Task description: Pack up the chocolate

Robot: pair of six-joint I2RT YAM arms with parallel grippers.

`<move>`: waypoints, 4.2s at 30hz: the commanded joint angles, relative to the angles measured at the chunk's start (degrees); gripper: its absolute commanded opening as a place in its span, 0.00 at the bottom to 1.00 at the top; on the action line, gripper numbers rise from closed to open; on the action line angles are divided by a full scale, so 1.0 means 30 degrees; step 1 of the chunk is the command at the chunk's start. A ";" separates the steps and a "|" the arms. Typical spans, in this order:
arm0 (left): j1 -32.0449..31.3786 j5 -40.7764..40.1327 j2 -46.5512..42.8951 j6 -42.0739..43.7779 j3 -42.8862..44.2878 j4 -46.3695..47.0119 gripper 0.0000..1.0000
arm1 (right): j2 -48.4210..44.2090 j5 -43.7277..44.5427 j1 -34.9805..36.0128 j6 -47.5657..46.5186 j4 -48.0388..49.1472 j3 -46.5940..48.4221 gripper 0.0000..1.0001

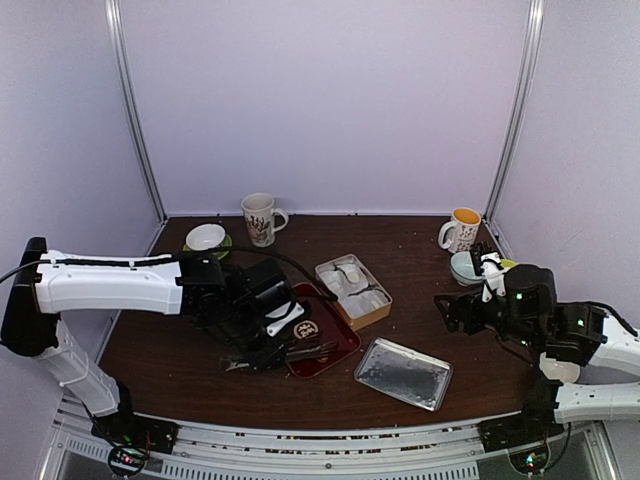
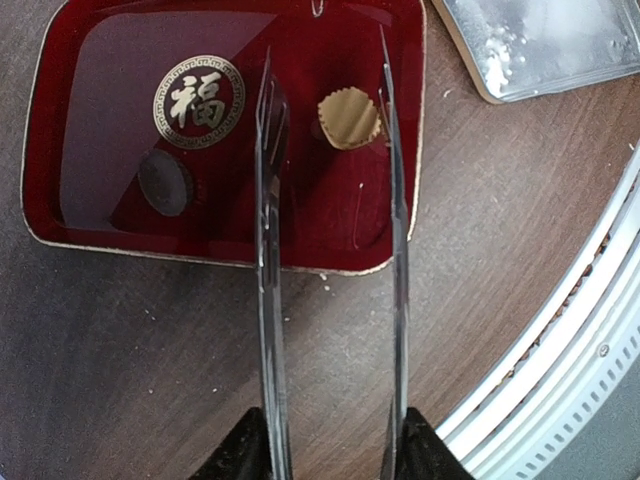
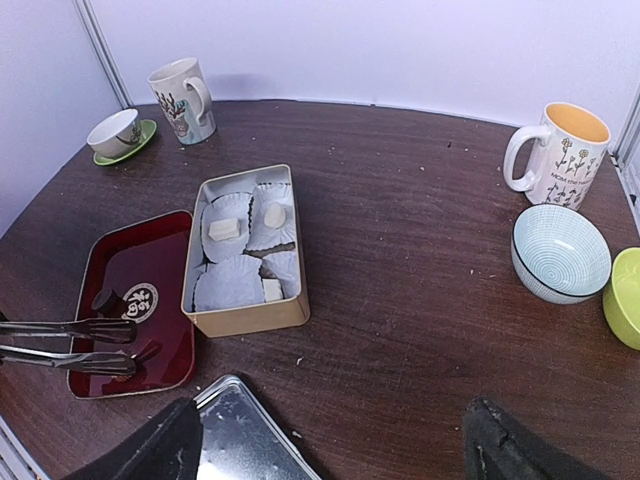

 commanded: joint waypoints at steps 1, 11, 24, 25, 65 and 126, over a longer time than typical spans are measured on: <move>-0.0199 0.0248 0.0013 0.0138 -0.0031 0.0004 0.44 | -0.0029 -0.0079 -0.0103 0.0018 0.0172 -0.0111 0.91; -0.0286 0.0103 0.0069 0.0198 0.0129 -0.0835 0.44 | -0.0010 -0.0112 -0.0090 0.0018 0.0223 -0.0140 0.91; -0.0669 -0.1544 0.0476 0.0229 0.1054 -0.2426 0.30 | 0.0006 -0.0116 -0.0083 -0.0010 0.0329 -0.0185 0.91; -0.0700 -0.1634 0.0447 0.0233 0.1153 -0.2429 0.29 | 0.0020 -0.0116 -0.0086 -0.0011 0.0321 -0.0196 0.91; -0.0533 -0.6084 0.3592 0.0374 0.6607 0.2033 0.25 | 0.0300 0.0003 -0.0095 -0.0292 0.0206 0.0260 0.91; -0.0177 -0.5585 -0.0558 -1.0116 -0.3014 0.9803 0.28 | 0.0833 -0.0259 -0.0109 -0.0069 0.0516 0.0191 0.91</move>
